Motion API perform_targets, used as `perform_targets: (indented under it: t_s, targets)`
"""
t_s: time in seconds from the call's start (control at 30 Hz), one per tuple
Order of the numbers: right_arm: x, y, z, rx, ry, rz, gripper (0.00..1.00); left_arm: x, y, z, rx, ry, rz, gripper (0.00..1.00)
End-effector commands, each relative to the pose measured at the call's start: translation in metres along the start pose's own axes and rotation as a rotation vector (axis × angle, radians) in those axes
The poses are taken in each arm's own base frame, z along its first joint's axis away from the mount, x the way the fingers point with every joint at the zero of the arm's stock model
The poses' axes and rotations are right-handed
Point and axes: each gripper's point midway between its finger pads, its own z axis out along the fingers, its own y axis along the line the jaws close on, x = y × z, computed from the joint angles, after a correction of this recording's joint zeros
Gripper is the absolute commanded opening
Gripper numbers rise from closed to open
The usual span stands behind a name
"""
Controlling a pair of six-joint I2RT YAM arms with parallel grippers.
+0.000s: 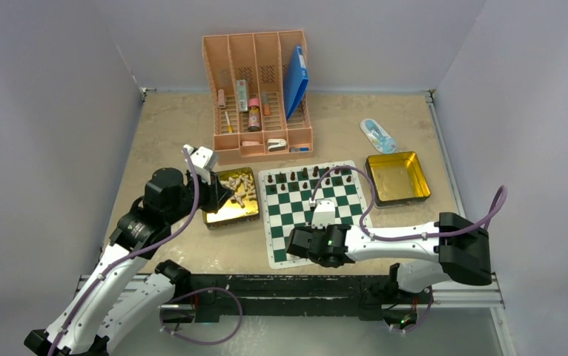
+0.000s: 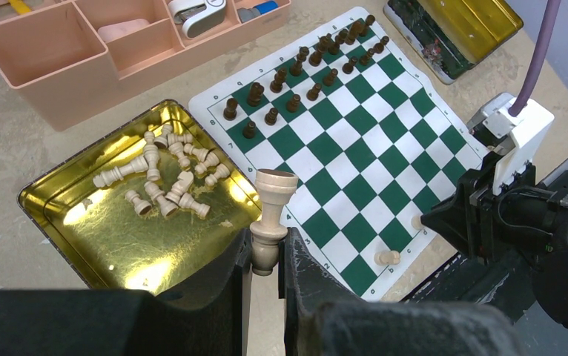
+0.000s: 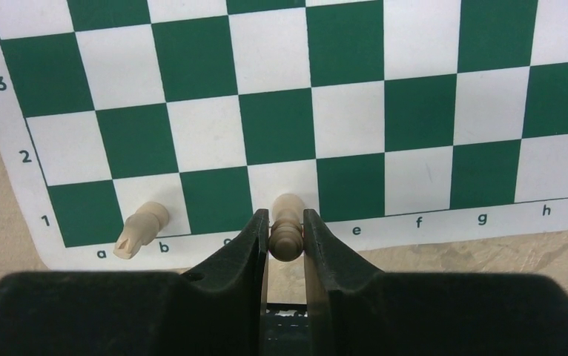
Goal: Set up the chess pieces on the board
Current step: Adjust the chess piece on the chessboard.
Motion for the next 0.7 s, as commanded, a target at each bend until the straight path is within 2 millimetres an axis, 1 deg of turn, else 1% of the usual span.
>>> perform_targets:
  t_s: [0.0,0.13,0.23,0.4,0.5,0.67]
  targets:
    - [-0.024,0.003,-0.009,0.006,-0.074,0.026,0.22,-0.009,0.0,-0.001,-0.001,-0.041,0.003,0.01]
    - [-0.027,0.005,-0.009,0.002,-0.085,0.028,0.21,-0.009,0.0,-0.001,-0.003,-0.046,0.002,0.01]
    - [-0.026,0.008,-0.008,-0.005,-0.08,0.029,0.21,-0.009,0.001,-0.001,-0.007,-0.046,0.002,0.01]
    - [-0.017,0.007,-0.002,0.002,-0.057,0.016,0.21,-0.008,0.001,0.0,-0.006,-0.04,0.0,0.01]
    - [-0.011,0.002,0.003,0.022,-0.048,0.01,0.22,-0.008,0.001,-0.001,-0.008,-0.044,0.0,0.01]
    - [-0.009,-0.002,0.007,0.046,-0.05,0.002,0.24,-0.009,0.002,-0.001,-0.01,-0.043,0.0,0.01]
